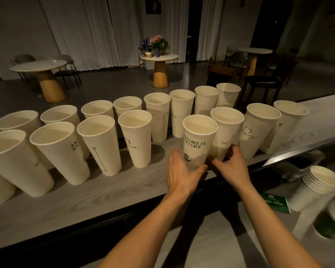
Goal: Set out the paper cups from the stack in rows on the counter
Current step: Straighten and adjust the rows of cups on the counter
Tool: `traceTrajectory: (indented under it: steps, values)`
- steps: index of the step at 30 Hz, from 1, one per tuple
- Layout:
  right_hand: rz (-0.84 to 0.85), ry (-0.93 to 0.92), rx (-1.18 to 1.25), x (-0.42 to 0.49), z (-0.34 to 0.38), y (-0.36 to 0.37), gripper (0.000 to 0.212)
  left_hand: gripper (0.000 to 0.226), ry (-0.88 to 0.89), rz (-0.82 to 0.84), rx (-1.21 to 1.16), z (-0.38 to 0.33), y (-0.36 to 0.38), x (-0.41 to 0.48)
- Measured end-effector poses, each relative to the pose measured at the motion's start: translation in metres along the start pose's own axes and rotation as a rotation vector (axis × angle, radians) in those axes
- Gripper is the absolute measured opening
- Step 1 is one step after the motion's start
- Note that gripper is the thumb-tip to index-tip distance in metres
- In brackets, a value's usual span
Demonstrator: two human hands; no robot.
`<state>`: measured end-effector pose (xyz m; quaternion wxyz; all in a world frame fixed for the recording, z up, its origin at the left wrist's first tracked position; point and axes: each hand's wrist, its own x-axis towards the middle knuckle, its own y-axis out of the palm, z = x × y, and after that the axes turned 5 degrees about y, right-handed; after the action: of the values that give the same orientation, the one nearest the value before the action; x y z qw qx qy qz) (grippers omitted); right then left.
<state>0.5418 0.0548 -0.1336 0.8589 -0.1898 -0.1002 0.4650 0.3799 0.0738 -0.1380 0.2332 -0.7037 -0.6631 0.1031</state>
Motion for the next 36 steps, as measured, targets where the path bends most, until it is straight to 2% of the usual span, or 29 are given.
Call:
traceTrajectory:
  steps: [3, 5, 11, 17, 22, 26, 30, 33, 36]
  values:
    - [0.012, 0.006, 0.008, 0.014, 0.000, 0.013, 0.069, 0.075, 0.009, -0.052, -0.033, 0.005, 0.002, 0.010]
    - [0.023, -0.003, -0.006, 0.023, 0.001, 0.022, 0.070, 0.070, 0.011, -0.096, -0.027, 0.010, -0.001, 0.017]
    - [0.060, -0.046, -0.044, 0.042, 0.008, 0.054, 0.076, 0.073, -0.046, -0.249, 0.043, 0.019, -0.007, 0.037]
    - [0.034, -0.099, -0.084, 0.049, 0.011, 0.068, 0.071, 0.071, -0.095, -0.301, 0.074, 0.022, -0.001, 0.044]
    - [0.068, -0.096, -0.150, 0.047, 0.011, 0.065, 0.077, 0.068, -0.134, -0.273, 0.090, 0.019, -0.001, 0.042]
    - [0.129, -0.063, -0.211, 0.040, 0.009, 0.059, 0.082, 0.079, -0.127, -0.234, 0.088, 0.021, -0.003, 0.034]
    - [0.211, -0.024, -0.212, 0.026, 0.004, 0.048, 0.096, 0.091, -0.035, -0.194, 0.105, 0.023, 0.000, 0.008]
    - [0.237, -0.029, -0.148, 0.008, -0.002, 0.031, 0.075, 0.087, 0.028, -0.210, 0.120, 0.016, 0.002, -0.015]
    - [0.172, -0.053, -0.049, -0.004, -0.012, 0.011, 0.032, 0.061, 0.141, -0.174, 0.164, 0.007, 0.009, -0.034]
